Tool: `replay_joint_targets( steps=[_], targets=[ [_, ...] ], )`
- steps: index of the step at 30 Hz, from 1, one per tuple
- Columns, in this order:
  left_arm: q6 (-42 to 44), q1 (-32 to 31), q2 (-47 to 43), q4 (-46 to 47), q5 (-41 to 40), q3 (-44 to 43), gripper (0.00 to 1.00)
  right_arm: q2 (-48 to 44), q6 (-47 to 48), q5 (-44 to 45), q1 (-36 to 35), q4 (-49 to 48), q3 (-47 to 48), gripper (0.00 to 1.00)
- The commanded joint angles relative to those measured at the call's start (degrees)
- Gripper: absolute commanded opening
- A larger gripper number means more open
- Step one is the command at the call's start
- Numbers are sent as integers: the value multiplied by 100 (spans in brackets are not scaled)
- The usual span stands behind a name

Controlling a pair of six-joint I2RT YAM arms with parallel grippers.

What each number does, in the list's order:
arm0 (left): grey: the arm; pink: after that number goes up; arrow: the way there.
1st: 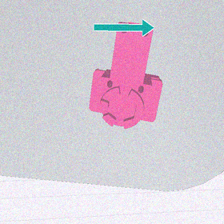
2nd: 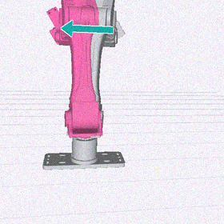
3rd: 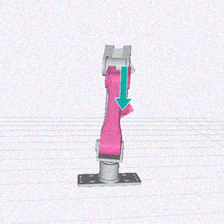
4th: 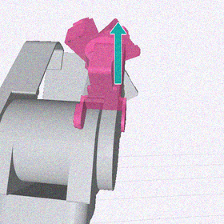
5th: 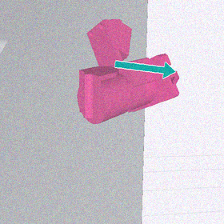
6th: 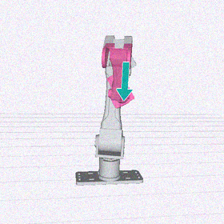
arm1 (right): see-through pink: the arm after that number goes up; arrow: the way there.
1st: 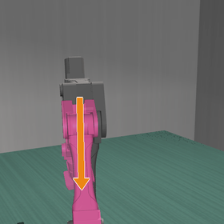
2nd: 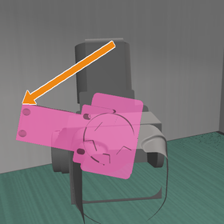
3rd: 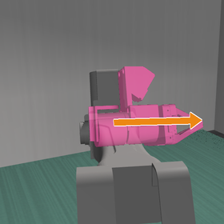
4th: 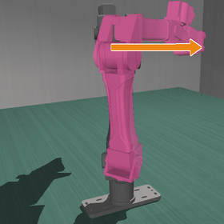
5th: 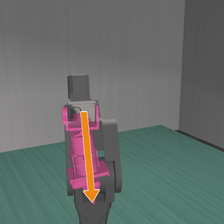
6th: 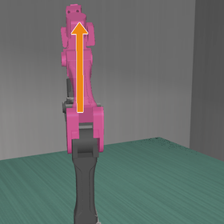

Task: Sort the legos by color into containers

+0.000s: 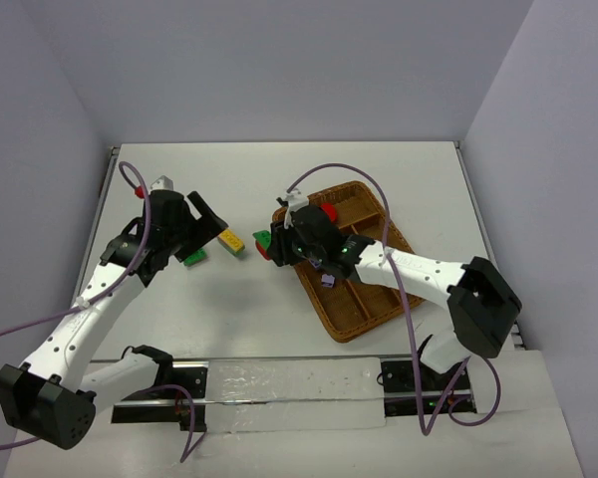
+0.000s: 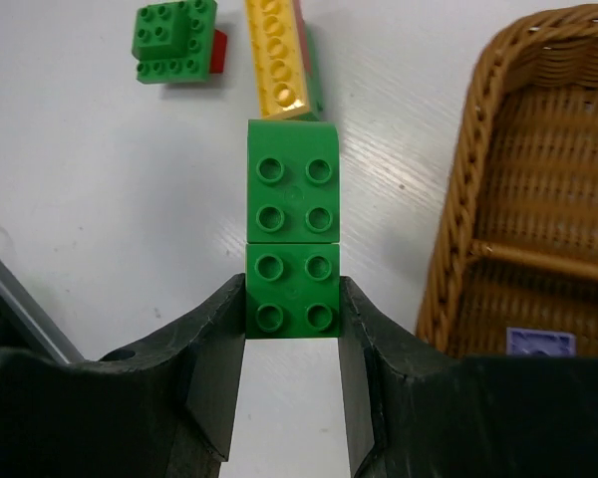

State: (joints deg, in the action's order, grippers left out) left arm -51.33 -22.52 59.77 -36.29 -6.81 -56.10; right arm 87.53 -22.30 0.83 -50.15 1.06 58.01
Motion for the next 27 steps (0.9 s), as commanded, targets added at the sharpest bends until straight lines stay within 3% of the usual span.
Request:
replay_joint_targets(
  steps=[1,4,11,16,19,27],
  targets=[
    [99,20,76,292,456,-8,85,-520,358,312,-15,81,-131,0],
    [409,20,-132,1138,935,466,76,-597,31,-475,87,-61,-104,0],
    [545,242,-865,2856,3049,1658,75,-802,-1368,-2445,630,-1079,-219,0],
    [451,615,-1381,3428,3701,2017,73,-675,-1984,-3905,1198,-1706,-195,0],
    [246,731,-1511,4267,4581,2258,72,-588,-2143,-4175,1244,-1876,-150,0],
    [-82,749,-1483,5234,5255,2438,72,-491,-2534,-4602,1244,-2576,-263,0]
  ],
)
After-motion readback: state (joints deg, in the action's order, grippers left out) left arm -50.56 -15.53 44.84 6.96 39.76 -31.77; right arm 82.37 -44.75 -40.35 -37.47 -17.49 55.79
